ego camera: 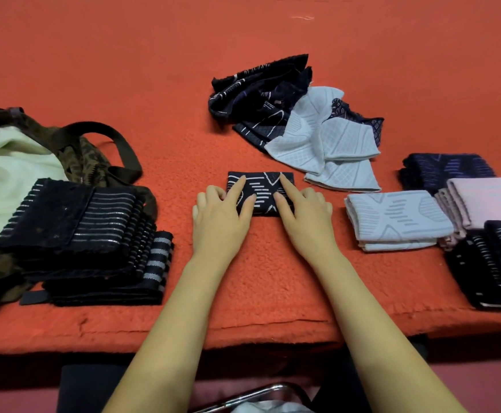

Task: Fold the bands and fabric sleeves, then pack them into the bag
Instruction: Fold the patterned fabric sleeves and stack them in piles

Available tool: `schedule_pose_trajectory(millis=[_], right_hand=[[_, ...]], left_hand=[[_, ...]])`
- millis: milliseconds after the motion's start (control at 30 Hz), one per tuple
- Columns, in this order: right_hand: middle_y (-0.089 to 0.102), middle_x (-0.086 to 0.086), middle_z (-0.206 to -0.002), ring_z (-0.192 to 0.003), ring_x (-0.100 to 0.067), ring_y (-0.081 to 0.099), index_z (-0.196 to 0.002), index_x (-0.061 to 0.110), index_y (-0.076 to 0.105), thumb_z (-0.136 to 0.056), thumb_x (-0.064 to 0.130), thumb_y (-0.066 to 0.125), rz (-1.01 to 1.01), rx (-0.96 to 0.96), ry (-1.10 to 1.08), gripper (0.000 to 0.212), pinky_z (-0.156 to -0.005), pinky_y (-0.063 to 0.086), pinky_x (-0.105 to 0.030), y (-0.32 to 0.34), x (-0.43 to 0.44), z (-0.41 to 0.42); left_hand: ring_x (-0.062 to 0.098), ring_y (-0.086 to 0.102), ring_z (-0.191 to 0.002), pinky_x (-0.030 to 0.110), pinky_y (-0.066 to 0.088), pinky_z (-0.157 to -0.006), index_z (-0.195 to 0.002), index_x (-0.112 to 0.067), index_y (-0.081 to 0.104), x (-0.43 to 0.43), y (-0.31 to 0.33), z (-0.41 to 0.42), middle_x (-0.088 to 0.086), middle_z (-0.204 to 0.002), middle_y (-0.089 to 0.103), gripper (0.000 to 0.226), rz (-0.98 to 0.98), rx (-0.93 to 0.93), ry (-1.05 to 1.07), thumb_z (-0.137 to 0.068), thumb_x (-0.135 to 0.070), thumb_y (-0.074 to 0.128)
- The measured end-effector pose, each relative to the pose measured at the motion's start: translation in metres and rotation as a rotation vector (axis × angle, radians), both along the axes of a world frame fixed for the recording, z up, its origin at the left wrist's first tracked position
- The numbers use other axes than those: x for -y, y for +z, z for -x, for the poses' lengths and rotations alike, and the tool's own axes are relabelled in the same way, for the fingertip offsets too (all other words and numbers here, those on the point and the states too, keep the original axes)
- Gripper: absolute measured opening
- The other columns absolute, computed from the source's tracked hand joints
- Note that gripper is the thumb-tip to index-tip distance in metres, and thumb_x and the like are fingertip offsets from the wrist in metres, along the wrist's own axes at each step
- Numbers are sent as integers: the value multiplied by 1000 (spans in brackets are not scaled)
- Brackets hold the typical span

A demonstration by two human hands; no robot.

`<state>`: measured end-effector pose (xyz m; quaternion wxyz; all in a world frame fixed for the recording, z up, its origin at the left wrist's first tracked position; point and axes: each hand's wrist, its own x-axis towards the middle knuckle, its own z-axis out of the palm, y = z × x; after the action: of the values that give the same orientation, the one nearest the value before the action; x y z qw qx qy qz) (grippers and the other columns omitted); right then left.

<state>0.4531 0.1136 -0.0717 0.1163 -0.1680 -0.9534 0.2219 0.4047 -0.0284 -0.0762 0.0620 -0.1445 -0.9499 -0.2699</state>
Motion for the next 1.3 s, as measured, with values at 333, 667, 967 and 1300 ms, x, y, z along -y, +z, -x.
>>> schedule_pose_trajectory(millis=[333, 667, 967, 1300], right_hand=[[48, -8, -121, -116, -24, 42, -144, 29, 36, -100, 36, 37, 97, -27, 22, 45, -97, 26, -38, 3, 1, -4], [44, -5, -96, -104, -26, 46, -131, 20, 55, -96, 25, 46, 197, -346, 10, 37, -96, 36, -42, 64, -15, -46], [50, -6, -93, -100, -22, 49, -125, 29, 60, -94, 38, 50, 167, -460, -207, 33, -91, 35, -30, 99, -123, -148], [43, -4, -90, -98, -21, 42, -130, 33, 54, -99, 28, 47, 160, -459, -340, 33, -83, 27, -21, 72, -190, -229]], left_hand=[[21, 43, -116, 42, 26, -105, -141, -36, 40, 7, 6, -2, 2, -116, 54, 44, -108, 86, -81, -97, -41, 41], [23, 54, -98, 27, 35, -90, -129, -18, 57, -10, 54, -32, 6, -103, 64, 38, -400, -51, -256, -97, -29, 40], [-11, 48, -70, 5, 34, -68, -110, -15, 66, -125, 109, -112, -16, -83, 57, 21, -604, 58, -496, -90, -22, 62], [9, 45, -78, 25, 40, -76, -114, -22, 60, -203, 85, -177, -17, -79, 45, 25, -527, 84, -623, -90, -30, 60]])
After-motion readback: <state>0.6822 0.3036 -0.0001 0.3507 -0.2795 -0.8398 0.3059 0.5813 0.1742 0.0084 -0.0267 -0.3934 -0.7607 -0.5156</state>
